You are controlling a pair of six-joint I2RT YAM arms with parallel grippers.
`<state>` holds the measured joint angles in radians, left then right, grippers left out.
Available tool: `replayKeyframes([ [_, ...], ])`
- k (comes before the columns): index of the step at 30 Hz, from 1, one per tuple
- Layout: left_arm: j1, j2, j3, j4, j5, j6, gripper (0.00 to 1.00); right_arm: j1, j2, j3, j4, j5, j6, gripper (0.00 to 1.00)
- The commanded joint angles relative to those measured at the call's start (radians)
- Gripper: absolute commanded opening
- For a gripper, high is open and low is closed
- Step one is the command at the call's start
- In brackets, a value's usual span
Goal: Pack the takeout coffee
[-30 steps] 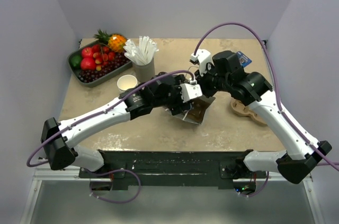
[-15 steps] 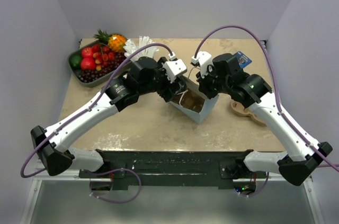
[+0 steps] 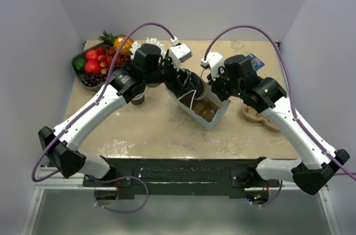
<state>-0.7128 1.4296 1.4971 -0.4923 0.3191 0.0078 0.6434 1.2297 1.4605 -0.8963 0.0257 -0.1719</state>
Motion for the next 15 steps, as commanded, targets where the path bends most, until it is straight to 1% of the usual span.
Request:
replayKeyframes([
  [1,0.021,0.005,0.068,0.034,0.132,-0.066,0.0,0.002,-0.027,0.046,0.054,0.048,-0.052,0.0],
  [4,0.021,0.037,0.084,0.041,0.163,-0.088,0.0,0.021,-0.03,0.052,0.076,0.054,-0.07,0.0],
  [9,0.024,0.094,0.138,0.037,0.17,-0.114,0.0,0.062,-0.016,0.069,0.092,0.111,-0.127,0.0],
  [15,0.021,0.114,0.163,0.012,0.124,-0.12,0.0,0.068,0.004,0.093,0.12,0.187,-0.117,0.0],
])
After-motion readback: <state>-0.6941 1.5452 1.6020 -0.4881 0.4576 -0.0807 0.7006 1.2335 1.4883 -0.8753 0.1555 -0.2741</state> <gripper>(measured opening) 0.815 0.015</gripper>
